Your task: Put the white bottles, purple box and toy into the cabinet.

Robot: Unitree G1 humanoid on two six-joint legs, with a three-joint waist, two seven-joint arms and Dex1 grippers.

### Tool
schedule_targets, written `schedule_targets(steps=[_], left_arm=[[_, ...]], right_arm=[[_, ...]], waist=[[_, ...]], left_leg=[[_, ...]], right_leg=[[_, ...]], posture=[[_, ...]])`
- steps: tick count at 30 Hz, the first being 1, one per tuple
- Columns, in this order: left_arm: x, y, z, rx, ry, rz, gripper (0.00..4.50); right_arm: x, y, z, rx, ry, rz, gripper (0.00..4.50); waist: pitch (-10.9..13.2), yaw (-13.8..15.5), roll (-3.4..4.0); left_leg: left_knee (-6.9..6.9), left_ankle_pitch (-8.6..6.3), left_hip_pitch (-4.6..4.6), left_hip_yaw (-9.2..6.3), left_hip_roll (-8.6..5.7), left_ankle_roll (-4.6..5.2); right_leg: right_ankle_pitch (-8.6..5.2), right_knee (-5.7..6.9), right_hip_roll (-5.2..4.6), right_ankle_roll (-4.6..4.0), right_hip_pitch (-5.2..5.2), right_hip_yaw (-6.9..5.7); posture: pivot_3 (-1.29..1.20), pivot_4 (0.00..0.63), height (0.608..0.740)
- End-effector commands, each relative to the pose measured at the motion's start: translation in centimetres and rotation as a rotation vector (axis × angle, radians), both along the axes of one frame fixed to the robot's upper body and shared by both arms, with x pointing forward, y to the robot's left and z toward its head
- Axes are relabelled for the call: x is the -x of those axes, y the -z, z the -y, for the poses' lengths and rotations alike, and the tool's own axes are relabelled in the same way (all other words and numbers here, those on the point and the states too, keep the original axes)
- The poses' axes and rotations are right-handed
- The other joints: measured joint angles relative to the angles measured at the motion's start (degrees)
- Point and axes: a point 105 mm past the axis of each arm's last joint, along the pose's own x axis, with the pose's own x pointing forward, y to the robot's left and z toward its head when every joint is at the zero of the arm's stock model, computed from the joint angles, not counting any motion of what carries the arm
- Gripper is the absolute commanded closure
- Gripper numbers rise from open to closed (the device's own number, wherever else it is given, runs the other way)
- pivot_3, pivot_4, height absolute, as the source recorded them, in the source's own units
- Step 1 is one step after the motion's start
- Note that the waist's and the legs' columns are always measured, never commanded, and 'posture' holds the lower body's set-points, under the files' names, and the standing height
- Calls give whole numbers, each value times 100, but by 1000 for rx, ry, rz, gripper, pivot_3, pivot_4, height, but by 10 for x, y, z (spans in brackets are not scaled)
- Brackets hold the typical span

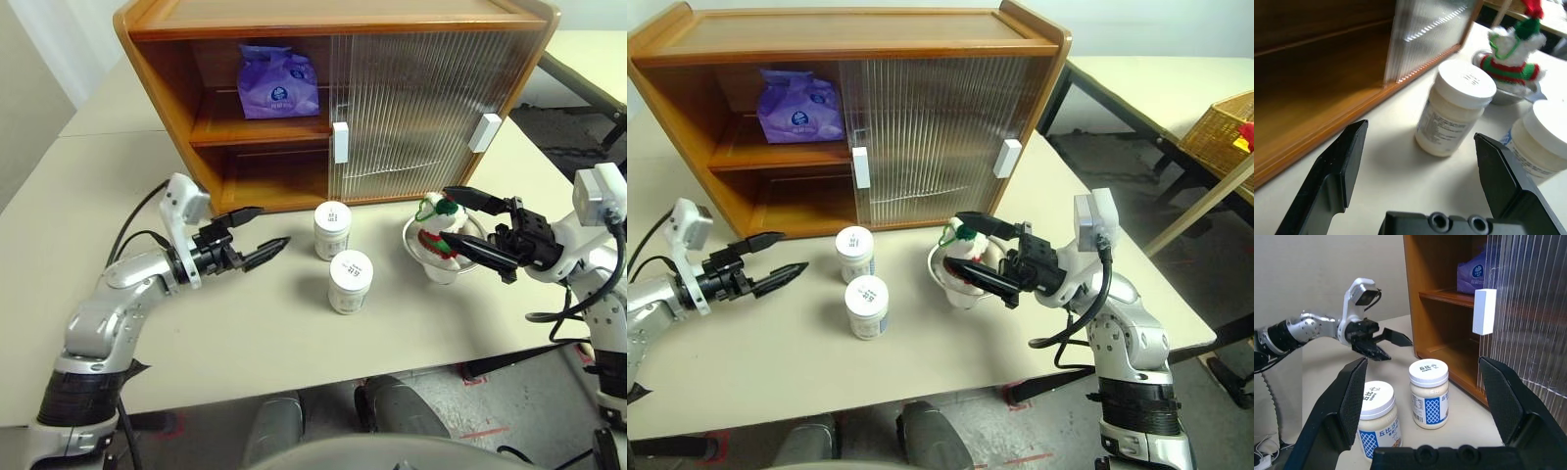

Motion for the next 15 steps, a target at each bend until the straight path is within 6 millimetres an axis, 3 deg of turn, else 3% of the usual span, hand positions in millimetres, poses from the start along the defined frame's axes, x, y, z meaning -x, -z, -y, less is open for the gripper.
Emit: schedule_targets(steps=[1,15], left_arm=[[1,19,-2,-69,-14,-18,14],[-11,50,30,-67,193,-15,14]], right_arm=[[0,-3,2,4,3,-6,0],[-3,6,9,30,33,-23,0]], waist=[[0,0,0],[-1,35,4]], left_leg=[[-4,0,1,5,2,0],[-14,1,-3,9,15,-2]], right_leg=[[-1,0,0,-1,-1,0],[-2,-1,-4,-2,-7,6]], posture=[[-144,67,740],[-167,67,740]])
